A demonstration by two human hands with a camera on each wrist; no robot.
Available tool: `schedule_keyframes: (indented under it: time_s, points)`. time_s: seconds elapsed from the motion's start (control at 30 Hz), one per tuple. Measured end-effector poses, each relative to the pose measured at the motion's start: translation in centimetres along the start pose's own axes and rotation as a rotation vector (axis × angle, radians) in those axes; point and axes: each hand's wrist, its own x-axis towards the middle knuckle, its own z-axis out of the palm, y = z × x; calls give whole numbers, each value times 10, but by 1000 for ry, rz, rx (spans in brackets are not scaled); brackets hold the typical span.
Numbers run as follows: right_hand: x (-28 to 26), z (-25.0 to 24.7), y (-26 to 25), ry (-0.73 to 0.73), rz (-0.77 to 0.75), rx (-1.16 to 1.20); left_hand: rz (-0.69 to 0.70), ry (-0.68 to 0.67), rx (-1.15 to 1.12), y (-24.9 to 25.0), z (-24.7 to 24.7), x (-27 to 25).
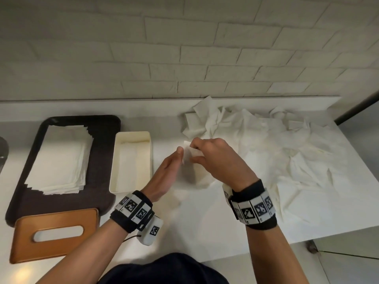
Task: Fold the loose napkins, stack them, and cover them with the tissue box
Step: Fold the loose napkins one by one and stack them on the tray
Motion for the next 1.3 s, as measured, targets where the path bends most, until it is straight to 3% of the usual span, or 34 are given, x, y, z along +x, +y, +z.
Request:
schedule_keyframes:
  time_s: [0.13, 0.2, 0.27, 0.33, 0.47, 0.6, 0.67, 0.73, 0.8, 0.83, 0.97, 1.03, 1.1, 1.2, 1.3]
  points:
    - [14, 10, -6, 135, -56, 19, 46, 54, 54, -4, -8, 0]
    - [16, 18, -8, 282, 8, 81, 81, 131, 59, -7, -14, -1]
    - [11, 33, -17, 475, 91, 345, 129, 255, 19, -6, -21, -3]
    - [2, 55, -35, 536, 127, 611, 165, 377, -55, -2, -33, -3]
    - [-10, 110, -70, 376, 179, 732, 176, 552, -28, 2, -65, 4]
    - [9, 141, -85, 293, 231, 750, 88, 675, 247, 1, -117, 11]
    - [28, 151, -92, 173, 282, 720, 7, 707, 382, 0, -143, 13]
    - [49, 164, -100, 21, 359, 695, 29, 750, 524, 2, -162, 13]
    - [65, 169, -109, -101, 394, 600, 102, 686, 735, 4, -175, 16]
    - [69, 169, -112, -144, 395, 540, 92, 592, 849, 5, -178, 19]
    - [72, 161, -118, -302, 340, 387, -129, -22, 1285, -6, -170, 33]
    - [69, 152, -115, -298, 301, 354, -180, -223, 1433, -19, -160, 37]
    - [63, 138, -103, -205, 274, 317, -207, -315, 1572, -36, -150, 38]
    - [45, 120, -57, -38, 352, 240, -207, -331, 1707, -52, -141, 38]
    - [13, 115, 5, -55, 427, 93, -232, -310, 1663, -41, -142, 39]
